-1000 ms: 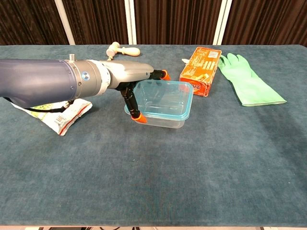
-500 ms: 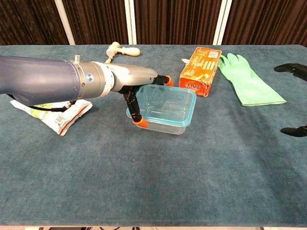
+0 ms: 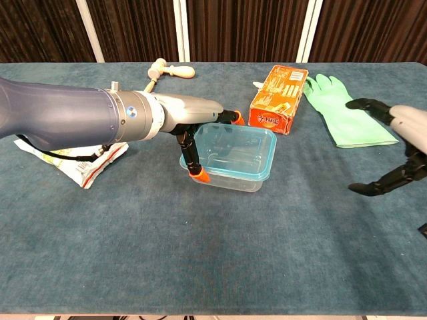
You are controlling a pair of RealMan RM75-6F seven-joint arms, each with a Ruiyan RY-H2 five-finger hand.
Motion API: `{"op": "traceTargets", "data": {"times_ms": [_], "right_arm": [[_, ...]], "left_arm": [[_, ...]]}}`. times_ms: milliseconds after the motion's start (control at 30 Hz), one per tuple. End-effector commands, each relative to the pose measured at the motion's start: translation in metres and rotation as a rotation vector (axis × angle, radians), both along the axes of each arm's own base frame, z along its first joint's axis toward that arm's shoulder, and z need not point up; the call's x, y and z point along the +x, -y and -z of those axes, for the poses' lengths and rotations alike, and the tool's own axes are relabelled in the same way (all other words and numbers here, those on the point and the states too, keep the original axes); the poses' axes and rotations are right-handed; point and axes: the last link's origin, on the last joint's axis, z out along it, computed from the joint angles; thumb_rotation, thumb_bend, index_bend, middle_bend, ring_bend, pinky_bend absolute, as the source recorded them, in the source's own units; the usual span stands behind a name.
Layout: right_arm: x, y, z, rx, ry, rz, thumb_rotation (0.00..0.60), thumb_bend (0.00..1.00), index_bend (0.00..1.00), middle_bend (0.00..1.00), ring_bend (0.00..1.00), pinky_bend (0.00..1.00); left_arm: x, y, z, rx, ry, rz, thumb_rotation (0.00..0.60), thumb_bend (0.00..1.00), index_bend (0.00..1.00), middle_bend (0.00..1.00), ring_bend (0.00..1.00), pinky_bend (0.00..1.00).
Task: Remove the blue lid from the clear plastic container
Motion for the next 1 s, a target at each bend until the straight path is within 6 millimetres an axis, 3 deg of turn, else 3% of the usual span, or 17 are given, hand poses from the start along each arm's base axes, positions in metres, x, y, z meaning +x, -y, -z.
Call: {"op": "traceTargets", "data": {"times_ms": [33,333,1000], "right_arm": [[0.012,0.003,0.009,0.009,0.022,-0.004,0.6,0.24,0.0,0.0,0.0,0.0],[0.032,0.018,0.028,0.006,0.047,0.005,0.6,0.23,0.0,0.0,0.0,0.0],[0.054,0.022,0.053,0.014,0.075,-0.008,0.6,0.24,0.0,0.0,0.0,0.0]], "left_arm": [[0.0,0.001,0.001,-0.003,0.002,-0.003,0.6,0.3,0.07,0.24,0.15,0.31],[0.001,0.0,0.001,-0.006,0.001,-0.003,0.6,0.3,0.08,0.24,0.15,0.31],[0.003,-0.014,0.007,-0.022,-0.015,-0.007,0.6,0.3,0.08,0.24,0.15,0.31]]}}
